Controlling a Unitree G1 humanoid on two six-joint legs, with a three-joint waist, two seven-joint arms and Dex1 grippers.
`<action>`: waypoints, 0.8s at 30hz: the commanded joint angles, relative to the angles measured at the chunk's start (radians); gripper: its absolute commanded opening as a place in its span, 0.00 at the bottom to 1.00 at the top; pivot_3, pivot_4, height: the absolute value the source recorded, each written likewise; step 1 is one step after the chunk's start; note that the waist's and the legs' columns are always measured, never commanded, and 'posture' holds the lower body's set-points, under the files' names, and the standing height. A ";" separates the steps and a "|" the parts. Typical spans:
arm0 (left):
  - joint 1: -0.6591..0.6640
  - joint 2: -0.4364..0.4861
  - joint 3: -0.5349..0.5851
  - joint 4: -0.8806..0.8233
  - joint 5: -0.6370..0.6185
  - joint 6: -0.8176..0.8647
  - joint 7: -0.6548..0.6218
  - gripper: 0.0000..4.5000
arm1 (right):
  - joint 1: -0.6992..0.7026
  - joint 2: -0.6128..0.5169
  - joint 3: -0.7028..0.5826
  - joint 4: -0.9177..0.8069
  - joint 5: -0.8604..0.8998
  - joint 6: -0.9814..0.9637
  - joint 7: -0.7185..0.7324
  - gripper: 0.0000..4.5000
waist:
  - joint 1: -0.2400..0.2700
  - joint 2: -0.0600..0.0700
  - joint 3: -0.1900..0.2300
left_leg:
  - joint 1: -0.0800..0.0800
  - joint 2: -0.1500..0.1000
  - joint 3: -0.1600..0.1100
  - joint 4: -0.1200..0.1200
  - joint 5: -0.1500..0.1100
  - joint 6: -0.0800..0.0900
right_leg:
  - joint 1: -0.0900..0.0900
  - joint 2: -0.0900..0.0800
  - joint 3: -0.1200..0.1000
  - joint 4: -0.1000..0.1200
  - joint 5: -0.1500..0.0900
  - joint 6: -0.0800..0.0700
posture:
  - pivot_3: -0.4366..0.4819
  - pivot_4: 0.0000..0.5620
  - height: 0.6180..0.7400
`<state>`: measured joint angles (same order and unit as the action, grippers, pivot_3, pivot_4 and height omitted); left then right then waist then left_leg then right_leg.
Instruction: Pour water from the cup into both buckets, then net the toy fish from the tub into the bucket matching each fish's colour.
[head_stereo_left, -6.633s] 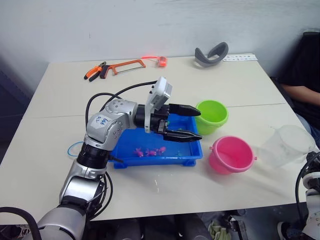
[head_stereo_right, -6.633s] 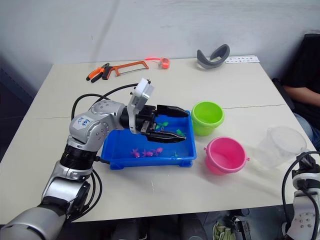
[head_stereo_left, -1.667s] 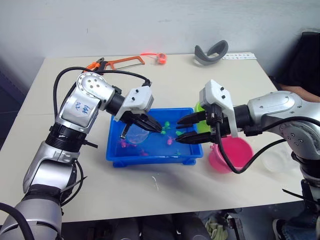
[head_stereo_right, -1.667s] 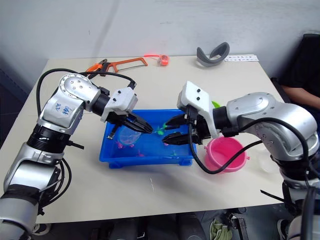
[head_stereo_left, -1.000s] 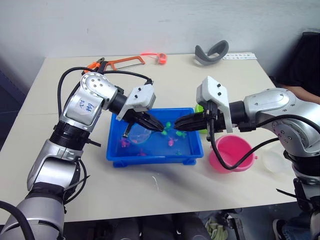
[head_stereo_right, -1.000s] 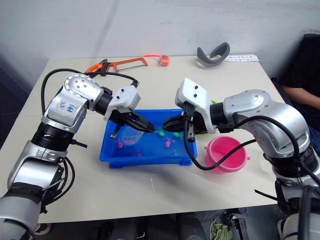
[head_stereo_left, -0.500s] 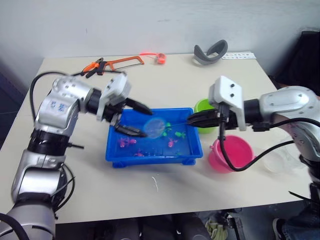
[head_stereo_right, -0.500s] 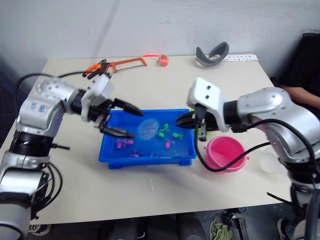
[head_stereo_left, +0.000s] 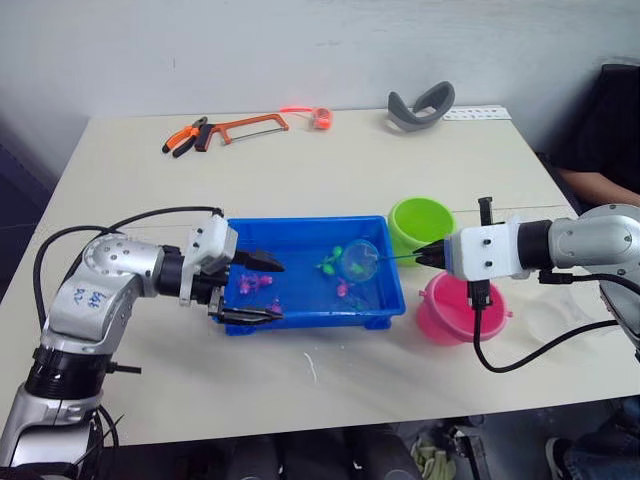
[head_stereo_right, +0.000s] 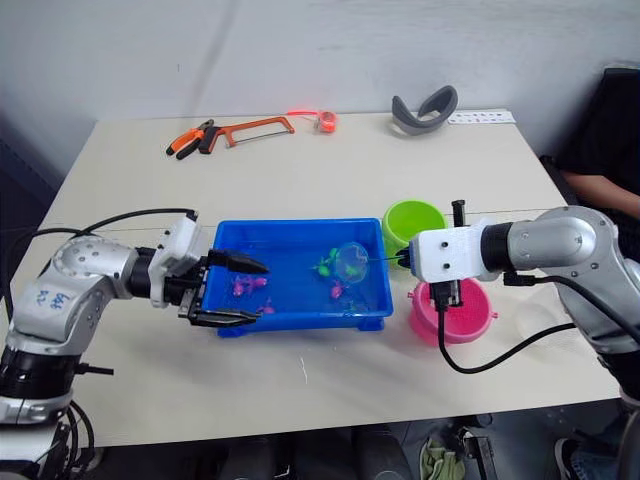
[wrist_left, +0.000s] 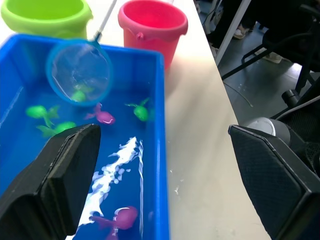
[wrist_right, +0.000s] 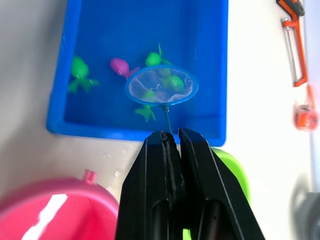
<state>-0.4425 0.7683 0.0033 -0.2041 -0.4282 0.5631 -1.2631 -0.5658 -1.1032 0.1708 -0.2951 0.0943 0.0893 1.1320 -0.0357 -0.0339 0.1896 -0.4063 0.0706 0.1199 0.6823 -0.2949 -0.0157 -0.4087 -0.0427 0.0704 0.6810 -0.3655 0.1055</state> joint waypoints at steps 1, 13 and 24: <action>0.016 0.009 0.032 -0.049 -0.010 -0.013 0.051 0.99 | 0.004 0.003 -0.013 0.030 -0.059 -0.102 0.003 0.00 | 0.000 0.000 0.000 | 0.000 0.000 0.000 0.000 0.000 0.000 | 0.000 0.000 0.000 0.000 0.000 0.000 | 0.48 0.27 1.00; 0.045 0.012 0.050 -0.090 -0.037 -0.004 0.127 0.99 | 0.054 0.051 0.017 0.109 -0.179 -0.293 -0.005 0.00 | 0.001 0.000 0.000 | 0.001 -0.001 0.000 0.000 0.000 -0.001 | 0.001 0.001 0.000 0.000 0.000 0.000 | 0.48 0.27 1.00; 0.045 0.026 0.058 -0.069 -0.032 -0.032 0.140 0.99 | 0.172 0.176 -0.047 -0.053 0.043 0.063 -0.016 0.00 | 0.002 0.000 0.000 | 0.002 -0.001 0.000 0.000 0.000 -0.001 | 0.002 0.001 0.000 0.001 0.000 0.000 | 0.48 0.27 1.00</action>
<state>-0.3886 0.7883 0.0371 -0.2614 -0.4459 0.5476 -1.1284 -0.3985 -0.9354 0.1815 -0.2843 0.0689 0.0687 1.1302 -0.0335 -0.0338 0.1897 -0.4048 0.0698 0.1198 0.6827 -0.2946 -0.0163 -0.4071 -0.0421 0.0702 0.6820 -0.3655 0.1054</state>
